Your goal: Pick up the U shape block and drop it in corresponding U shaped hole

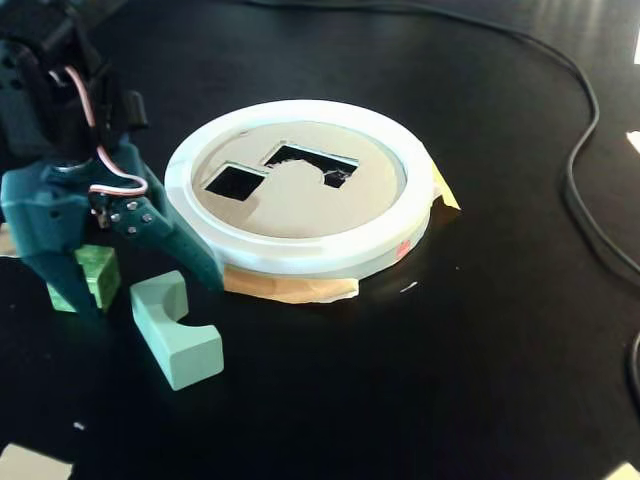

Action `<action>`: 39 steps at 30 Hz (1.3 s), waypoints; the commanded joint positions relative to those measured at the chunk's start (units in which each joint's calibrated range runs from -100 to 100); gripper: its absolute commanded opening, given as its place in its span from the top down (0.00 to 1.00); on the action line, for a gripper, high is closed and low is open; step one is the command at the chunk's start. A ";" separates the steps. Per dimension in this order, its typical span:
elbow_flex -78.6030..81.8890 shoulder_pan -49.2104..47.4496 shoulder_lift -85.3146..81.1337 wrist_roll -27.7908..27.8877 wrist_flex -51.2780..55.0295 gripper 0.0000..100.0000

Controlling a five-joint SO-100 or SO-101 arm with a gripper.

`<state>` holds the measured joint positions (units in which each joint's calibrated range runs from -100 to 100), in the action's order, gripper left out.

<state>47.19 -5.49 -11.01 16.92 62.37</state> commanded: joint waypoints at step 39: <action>-15.04 0.00 -3.45 -12.11 0.50 0.99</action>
<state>38.70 -5.39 -10.92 14.38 62.46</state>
